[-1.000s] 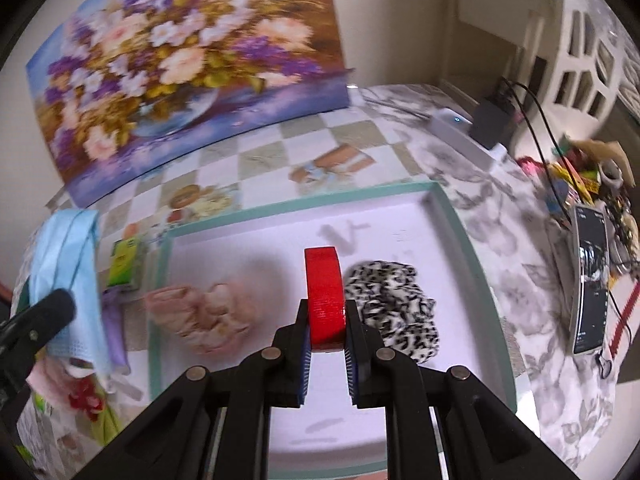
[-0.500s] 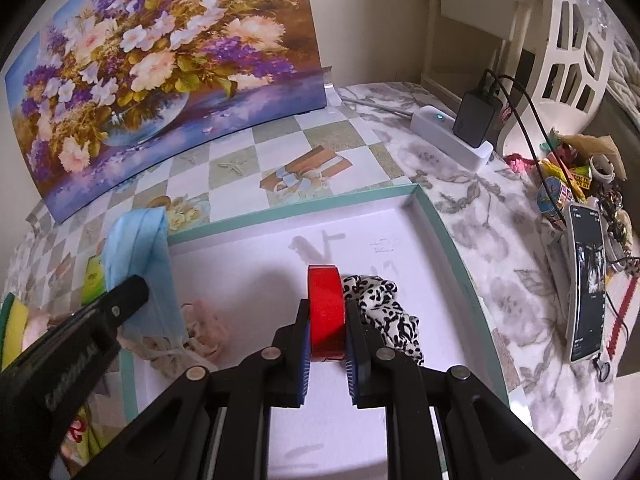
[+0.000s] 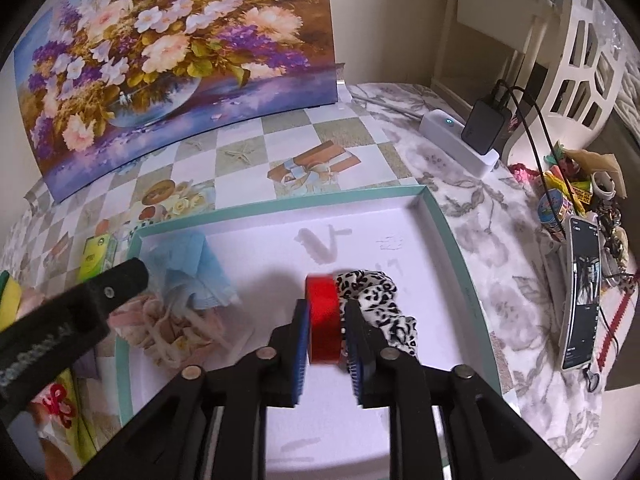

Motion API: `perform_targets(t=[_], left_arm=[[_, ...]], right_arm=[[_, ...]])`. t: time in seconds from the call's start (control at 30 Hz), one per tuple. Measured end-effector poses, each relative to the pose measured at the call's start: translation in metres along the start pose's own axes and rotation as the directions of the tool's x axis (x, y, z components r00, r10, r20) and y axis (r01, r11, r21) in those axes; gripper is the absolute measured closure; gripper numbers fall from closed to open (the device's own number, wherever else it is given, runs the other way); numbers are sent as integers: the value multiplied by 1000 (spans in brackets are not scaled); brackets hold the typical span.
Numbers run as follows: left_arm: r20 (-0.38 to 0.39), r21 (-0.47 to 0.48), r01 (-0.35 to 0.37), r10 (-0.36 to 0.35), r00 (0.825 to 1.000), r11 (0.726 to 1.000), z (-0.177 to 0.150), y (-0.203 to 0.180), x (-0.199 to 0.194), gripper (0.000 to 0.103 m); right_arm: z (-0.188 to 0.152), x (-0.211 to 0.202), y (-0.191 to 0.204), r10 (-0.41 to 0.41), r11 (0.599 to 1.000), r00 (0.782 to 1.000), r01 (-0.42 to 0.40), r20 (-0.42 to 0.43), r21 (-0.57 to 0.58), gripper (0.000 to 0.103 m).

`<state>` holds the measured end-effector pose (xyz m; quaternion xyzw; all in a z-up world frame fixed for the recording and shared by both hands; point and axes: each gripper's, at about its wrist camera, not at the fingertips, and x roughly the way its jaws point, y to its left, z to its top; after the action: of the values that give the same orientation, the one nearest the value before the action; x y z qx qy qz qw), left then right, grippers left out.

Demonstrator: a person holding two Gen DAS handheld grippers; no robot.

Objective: Organize soft objects
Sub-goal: 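Carry the blue mask and red ribbon into the white tray and release them, then withdraw both open tools from the tray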

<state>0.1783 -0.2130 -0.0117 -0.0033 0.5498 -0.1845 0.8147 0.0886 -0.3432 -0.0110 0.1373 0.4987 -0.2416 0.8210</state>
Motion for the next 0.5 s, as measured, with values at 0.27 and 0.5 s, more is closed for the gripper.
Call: perform_targets(t=[0.27,0.5], left_arm=[[-61,10,-144,145,988,990,-7,16,-4,21],[-59,26,-219,221,974,975,-12,26,-1,8]], right_arm=[[-4,-5,2,2,1000,1000,-2,-19,-14,43],[-9,0,8,0,999,998,-3,-57,-40,31]])
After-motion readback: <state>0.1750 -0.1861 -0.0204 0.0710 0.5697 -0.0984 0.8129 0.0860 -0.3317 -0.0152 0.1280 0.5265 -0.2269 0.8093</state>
